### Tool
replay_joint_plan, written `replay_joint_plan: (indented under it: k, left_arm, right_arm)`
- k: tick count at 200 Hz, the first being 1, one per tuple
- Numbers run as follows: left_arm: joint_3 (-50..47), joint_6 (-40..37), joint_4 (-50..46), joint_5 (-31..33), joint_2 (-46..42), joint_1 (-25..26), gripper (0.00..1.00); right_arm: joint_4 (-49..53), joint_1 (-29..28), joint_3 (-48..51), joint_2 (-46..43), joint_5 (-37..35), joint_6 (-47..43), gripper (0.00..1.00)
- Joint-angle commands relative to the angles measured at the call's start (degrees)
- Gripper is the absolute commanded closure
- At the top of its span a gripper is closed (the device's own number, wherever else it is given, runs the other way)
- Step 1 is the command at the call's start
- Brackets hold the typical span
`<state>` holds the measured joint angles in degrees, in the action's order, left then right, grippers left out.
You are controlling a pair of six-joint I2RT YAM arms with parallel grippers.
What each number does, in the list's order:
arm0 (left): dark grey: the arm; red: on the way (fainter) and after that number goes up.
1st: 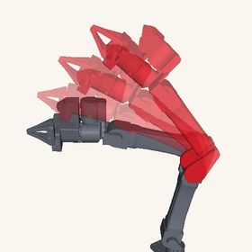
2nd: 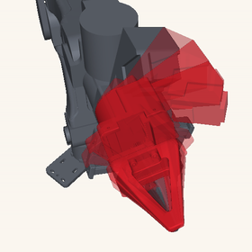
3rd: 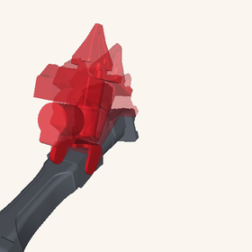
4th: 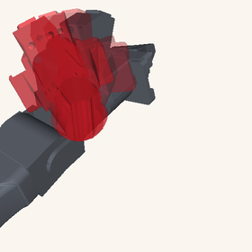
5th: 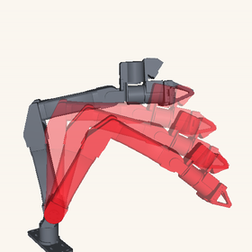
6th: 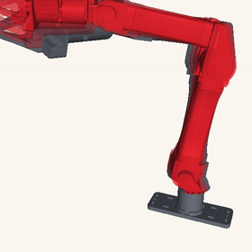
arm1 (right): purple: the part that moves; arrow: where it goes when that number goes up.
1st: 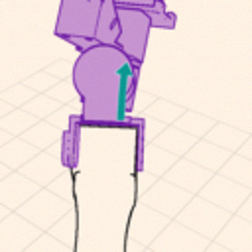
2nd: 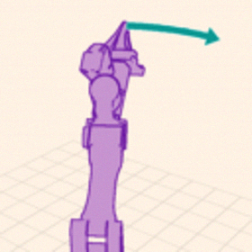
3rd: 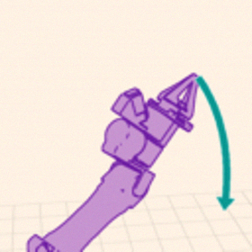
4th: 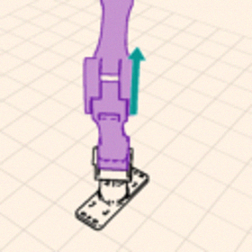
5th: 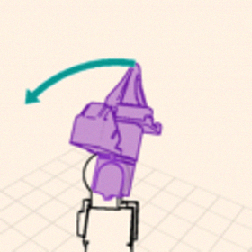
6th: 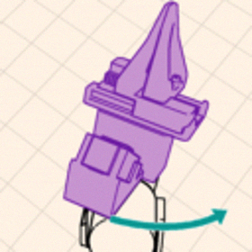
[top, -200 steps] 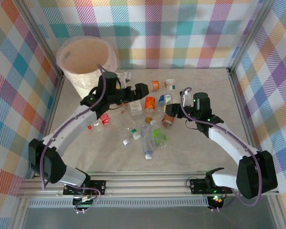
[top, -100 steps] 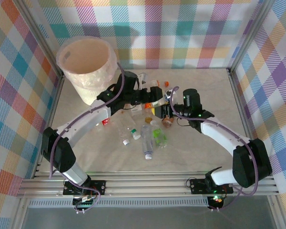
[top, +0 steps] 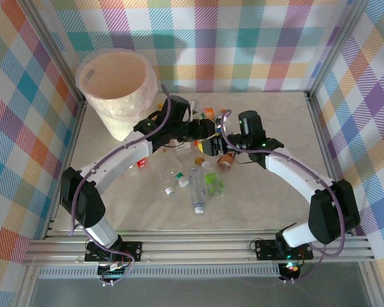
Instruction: Put the plastic bottles in the bin
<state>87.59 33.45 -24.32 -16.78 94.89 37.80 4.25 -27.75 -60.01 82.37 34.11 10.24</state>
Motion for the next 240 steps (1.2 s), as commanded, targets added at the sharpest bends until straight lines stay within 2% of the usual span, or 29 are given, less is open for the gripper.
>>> replay_joint_plan:
  k: [1, 36, 77, 105, 138, 159, 197, 240]
  left_arm:
    - [-0.61, -1.22, -0.23, 1.37, 0.59, 1.05, 0.42]
    - [-2.65, -0.07, 3.09, 4.24, -0.06, 1.05, 0.43]
    - [-2.33, -0.33, 3.34, 5.48, 0.38, 0.96, 0.44]
    - [-2.17, -0.14, 3.30, 6.22, 0.31, 0.96, 0.45]
    - [-3.46, -0.31, 3.66, 8.34, -1.29, 0.87, 0.46]
    - [-4.29, -0.42, 3.70, 10.32, -2.38, 0.70, 0.46]
    - [-4.49, -2.09, 2.72, 13.62, -4.71, -0.33, 0.46]
    - [-2.20, -7.34, -0.38, 19.88, -9.35, -1.85, 0.46]
  right_arm:
    - [3.53, -1.08, -3.80, 0.48, 3.43, -4.39, 0.47]
    - [4.67, -1.08, -3.95, 0.40, 4.65, -3.83, 0.34]
    - [6.63, -1.08, -2.46, -1.74, 1.78, -6.91, 0.00]
    - [16.90, -1.11, -5.19, -2.45, 0.22, -14.33, 0.00]
    - [23.99, -1.08, -6.54, -5.18, -7.59, -19.79, 0.00]
    - [20.74, -1.09, -3.97, -8.97, -10.73, -19.29, 0.00]
    - [10.10, -1.08, 1.45, -16.21, -11.86, -16.39, 0.00]
    - [-0.78, -1.08, 7.20, -22.74, -20.97, -10.77, 0.00]
